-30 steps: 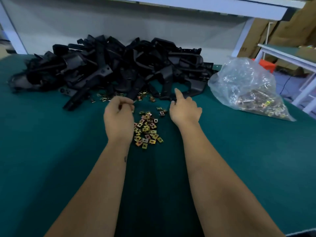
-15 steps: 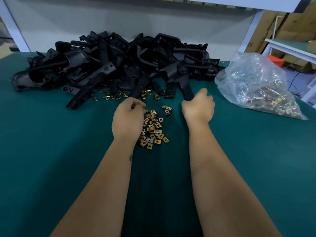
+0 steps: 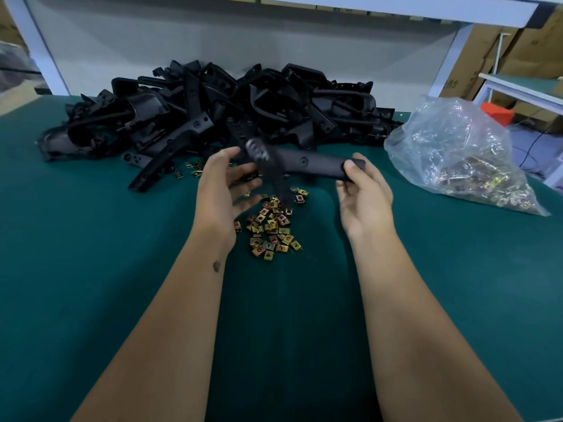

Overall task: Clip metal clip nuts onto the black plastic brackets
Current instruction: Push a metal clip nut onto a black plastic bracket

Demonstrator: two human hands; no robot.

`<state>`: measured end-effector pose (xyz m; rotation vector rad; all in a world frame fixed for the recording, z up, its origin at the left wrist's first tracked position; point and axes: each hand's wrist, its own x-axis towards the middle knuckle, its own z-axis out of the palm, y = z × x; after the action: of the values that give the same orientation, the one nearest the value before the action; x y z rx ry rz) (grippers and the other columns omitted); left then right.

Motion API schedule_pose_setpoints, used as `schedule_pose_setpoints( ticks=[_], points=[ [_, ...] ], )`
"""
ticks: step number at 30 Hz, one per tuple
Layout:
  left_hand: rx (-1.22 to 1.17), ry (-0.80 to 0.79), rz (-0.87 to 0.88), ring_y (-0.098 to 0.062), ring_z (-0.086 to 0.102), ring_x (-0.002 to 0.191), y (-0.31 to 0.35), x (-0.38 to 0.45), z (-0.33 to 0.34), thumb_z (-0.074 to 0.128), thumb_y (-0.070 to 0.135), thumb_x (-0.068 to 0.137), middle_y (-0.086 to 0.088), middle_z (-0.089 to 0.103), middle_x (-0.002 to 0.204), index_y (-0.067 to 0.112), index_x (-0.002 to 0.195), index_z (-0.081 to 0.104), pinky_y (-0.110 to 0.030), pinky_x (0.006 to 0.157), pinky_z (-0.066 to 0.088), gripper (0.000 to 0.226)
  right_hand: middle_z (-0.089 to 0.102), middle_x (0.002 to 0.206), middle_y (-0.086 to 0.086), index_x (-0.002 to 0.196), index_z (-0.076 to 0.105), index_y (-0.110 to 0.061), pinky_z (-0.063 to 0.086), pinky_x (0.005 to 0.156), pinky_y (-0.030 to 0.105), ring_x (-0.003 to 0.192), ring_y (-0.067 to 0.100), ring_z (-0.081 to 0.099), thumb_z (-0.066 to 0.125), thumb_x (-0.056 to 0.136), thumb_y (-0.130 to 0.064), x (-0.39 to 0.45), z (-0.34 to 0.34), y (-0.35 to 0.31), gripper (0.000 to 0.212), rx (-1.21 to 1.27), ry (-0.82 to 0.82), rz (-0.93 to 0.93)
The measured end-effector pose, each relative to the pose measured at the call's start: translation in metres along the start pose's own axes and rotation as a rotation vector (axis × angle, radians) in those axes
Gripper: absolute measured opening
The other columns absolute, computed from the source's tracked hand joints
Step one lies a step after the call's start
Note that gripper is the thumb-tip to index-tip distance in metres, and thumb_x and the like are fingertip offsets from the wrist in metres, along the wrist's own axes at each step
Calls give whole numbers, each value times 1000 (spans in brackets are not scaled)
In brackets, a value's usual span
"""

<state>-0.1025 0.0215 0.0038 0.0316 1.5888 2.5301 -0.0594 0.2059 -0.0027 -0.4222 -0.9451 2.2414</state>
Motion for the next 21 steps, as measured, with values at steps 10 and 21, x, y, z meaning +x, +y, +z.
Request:
schedule_pose_setpoints(
  ticks=[10, 21],
  points=[
    [388, -501, -173, -17, 73, 79, 12, 2, -21, 72, 24, 72, -6, 76, 95, 14, 109, 73, -24, 66, 59, 38, 65, 104, 9, 114, 65, -13, 52, 95, 30, 96, 17, 62, 59, 93, 1, -16, 22, 13, 26, -58, -335, 4],
    [-120, 71, -70, -15, 72, 76, -3, 19, -11, 52, 3, 100, -1, 75, 87, 13, 92, 66, -31, 66, 59, 19, 57, 129, 2, 131, 60, -23, 35, 91, 31, 119, 27, 45, 51, 92, -19, -3, 6, 27, 41, -1598, -320, -330]
  ],
)
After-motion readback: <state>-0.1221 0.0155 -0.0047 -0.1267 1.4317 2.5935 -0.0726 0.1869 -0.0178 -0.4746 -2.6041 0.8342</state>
